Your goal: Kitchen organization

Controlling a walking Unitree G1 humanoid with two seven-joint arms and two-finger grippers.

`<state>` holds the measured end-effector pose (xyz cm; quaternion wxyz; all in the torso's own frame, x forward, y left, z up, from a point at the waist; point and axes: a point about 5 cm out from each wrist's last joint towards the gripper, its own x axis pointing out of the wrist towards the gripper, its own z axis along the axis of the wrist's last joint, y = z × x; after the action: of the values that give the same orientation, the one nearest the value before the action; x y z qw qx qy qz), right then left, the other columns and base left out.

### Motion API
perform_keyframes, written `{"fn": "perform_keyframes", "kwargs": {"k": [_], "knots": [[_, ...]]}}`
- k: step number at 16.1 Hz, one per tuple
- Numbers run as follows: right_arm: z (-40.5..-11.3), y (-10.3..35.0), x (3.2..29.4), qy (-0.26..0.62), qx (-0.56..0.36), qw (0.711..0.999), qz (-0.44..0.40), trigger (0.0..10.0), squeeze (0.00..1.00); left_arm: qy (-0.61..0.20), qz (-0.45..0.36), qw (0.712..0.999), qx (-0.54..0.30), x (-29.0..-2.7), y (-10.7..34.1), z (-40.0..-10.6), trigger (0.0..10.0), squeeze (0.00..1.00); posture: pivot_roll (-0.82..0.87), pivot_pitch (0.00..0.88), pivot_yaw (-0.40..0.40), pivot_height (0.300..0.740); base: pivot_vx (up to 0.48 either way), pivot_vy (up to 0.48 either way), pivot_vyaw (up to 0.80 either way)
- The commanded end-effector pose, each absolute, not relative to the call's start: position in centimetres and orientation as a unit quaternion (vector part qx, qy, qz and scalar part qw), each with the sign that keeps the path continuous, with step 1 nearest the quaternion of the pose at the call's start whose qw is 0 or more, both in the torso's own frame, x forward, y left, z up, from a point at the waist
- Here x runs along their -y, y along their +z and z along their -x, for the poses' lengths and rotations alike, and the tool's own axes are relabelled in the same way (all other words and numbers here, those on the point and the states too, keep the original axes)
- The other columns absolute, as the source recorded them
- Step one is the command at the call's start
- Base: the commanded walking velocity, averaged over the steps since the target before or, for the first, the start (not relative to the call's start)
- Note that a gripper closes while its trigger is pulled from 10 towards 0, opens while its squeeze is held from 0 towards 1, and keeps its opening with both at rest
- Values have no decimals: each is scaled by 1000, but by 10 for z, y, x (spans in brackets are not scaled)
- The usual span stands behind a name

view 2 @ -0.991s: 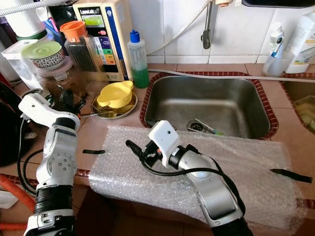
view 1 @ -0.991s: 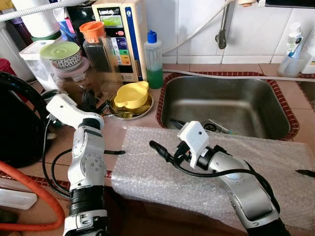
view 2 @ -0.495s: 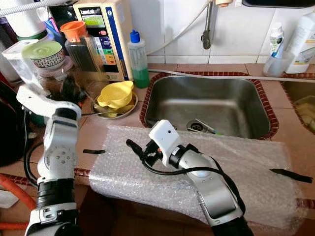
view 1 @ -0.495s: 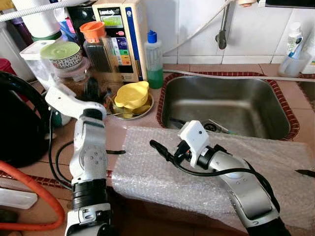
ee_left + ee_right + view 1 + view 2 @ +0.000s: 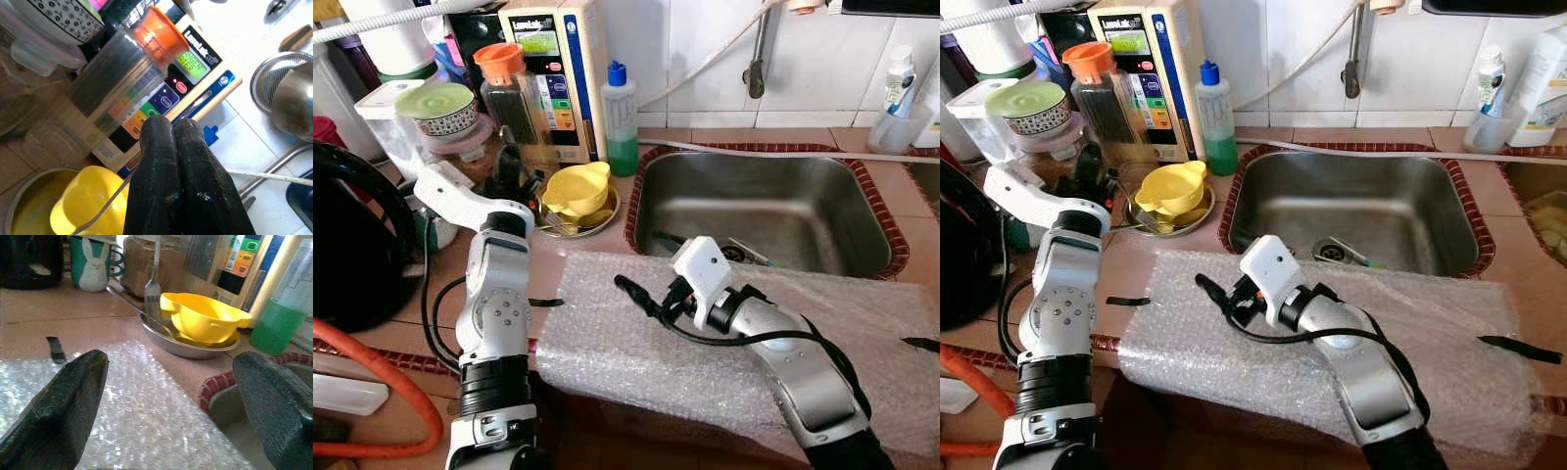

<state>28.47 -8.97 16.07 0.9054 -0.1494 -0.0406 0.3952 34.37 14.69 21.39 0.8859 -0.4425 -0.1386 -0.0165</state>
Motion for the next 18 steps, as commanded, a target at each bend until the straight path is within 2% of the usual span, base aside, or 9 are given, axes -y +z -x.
{"fn": "perform_keyframes", "kwargs": {"k": [1,7,8,9,10,11,18], "knots": [[-290,166,93,381,51,909,159,10000,973,-31,442,884,146,-144,218,-341,0,0,-295,39,136,740,0,0,0],[-320,176,124,314,55,927,197,10000,949,-100,444,879,140,-125,227,-339,0,0,-293,37,141,740,0,0,0],[-325,180,126,323,58,923,201,10000,714,-108,442,879,145,-124,230,-338,0,0,-292,36,141,740,0,0,0],[-327,181,122,337,60,918,200,10000,388,-110,442,878,147,-125,232,-339,0,0,-289,38,141,740,0,0,0],[-328,181,120,344,60,916,199,10000,388,-111,442,878,149,-125,233,-339,0,0,-289,38,140,740,0,0,0],[-333,182,112,365,66,906,204,10000,0,-115,437,879,152,-125,236,-339,0,0,-286,39,139,740,0,0,0],[-366,199,90,391,78,896,198,10000,0,-132,439,877,145,-120,236,-334,0,0,-256,46,137,740,0,0,0]]}}
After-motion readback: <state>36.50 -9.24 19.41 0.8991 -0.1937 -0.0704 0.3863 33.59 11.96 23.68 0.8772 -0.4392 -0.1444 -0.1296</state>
